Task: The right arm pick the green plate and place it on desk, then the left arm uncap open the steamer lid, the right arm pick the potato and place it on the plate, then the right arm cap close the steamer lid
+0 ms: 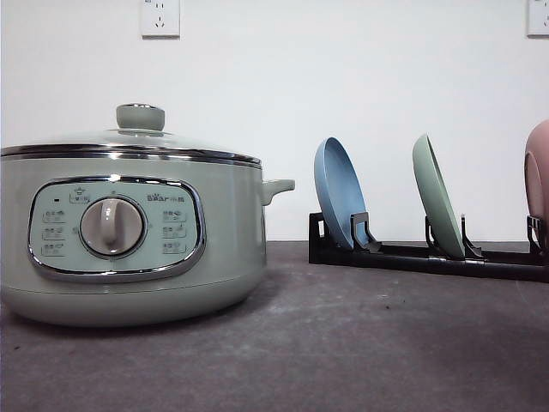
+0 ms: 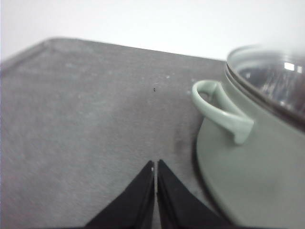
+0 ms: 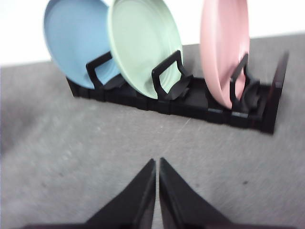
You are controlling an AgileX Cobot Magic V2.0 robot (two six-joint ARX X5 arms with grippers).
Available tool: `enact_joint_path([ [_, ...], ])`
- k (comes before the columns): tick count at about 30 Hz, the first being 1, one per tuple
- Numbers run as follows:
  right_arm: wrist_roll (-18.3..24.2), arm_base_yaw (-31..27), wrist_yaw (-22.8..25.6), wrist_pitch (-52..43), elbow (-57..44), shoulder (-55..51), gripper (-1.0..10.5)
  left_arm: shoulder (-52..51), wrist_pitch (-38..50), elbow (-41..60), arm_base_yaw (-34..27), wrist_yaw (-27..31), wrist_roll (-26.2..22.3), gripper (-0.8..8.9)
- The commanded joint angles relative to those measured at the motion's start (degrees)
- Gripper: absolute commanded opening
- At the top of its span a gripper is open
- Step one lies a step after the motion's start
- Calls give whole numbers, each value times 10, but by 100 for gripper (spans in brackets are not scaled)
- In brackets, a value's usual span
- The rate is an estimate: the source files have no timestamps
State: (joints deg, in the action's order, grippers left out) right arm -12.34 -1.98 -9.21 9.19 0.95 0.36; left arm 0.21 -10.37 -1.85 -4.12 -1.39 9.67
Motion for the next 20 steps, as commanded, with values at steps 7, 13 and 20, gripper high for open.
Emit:
enact_joint_path([
  [7,-103,0,-32,-2,0,-2,6,0,-6,-3,-1,-3,160,9],
  [13,-127,0,-31,-1,38,-1,6,3,-21,-51,-1,-21,168,10],
  [20,-125,0,-31,12,120,11,6,42,-49,-135,-1,-46,167,10],
])
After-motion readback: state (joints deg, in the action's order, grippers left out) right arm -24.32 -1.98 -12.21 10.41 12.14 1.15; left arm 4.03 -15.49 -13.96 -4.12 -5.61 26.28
